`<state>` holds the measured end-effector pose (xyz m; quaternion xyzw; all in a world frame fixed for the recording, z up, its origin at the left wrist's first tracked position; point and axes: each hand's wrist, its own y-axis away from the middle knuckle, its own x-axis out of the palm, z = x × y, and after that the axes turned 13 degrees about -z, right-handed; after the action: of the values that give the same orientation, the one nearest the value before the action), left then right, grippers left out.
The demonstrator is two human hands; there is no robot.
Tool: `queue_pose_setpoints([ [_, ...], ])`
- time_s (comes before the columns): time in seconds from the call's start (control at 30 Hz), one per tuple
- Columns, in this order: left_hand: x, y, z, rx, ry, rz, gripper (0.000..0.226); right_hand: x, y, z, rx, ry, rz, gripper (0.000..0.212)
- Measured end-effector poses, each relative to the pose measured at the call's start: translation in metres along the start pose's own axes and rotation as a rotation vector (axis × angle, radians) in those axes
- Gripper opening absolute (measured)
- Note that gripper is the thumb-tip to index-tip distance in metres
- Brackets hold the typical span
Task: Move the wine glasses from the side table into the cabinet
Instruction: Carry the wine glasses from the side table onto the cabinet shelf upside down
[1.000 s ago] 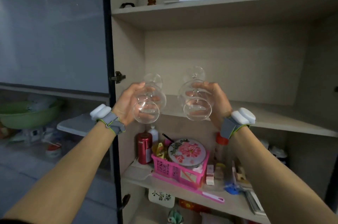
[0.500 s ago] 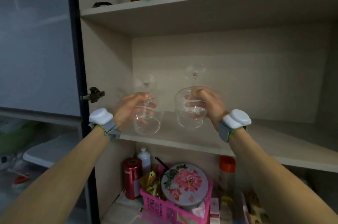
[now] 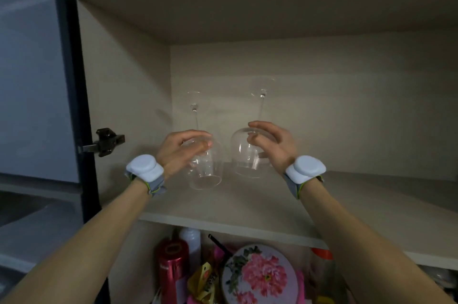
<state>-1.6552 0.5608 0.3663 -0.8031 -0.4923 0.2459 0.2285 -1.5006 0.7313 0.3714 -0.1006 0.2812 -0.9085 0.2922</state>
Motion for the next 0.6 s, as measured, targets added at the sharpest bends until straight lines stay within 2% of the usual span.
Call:
queue_pose_setpoints([
  [0.13,0.004,-0.009,0.020,0.151,-0.112,-0.087,0.033,0.008,-0.009,-0.018,-0.070,0.062,-0.040,0.037],
  [0.27,0.012,-0.011,0.036,0.320,-0.189,-0.185,0.043,0.006,-0.012,-0.031,-0.182,0.273,-0.069,0.043],
  [0.4,0.021,-0.014,0.048,0.389,-0.251,-0.238,0.049,0.006,-0.011,-0.041,-0.252,0.372,-0.071,0.052],
  [0.6,0.022,-0.009,0.054,0.469,-0.480,-0.222,0.057,0.009,-0.011,-0.047,-0.332,0.473,-0.045,0.062],
])
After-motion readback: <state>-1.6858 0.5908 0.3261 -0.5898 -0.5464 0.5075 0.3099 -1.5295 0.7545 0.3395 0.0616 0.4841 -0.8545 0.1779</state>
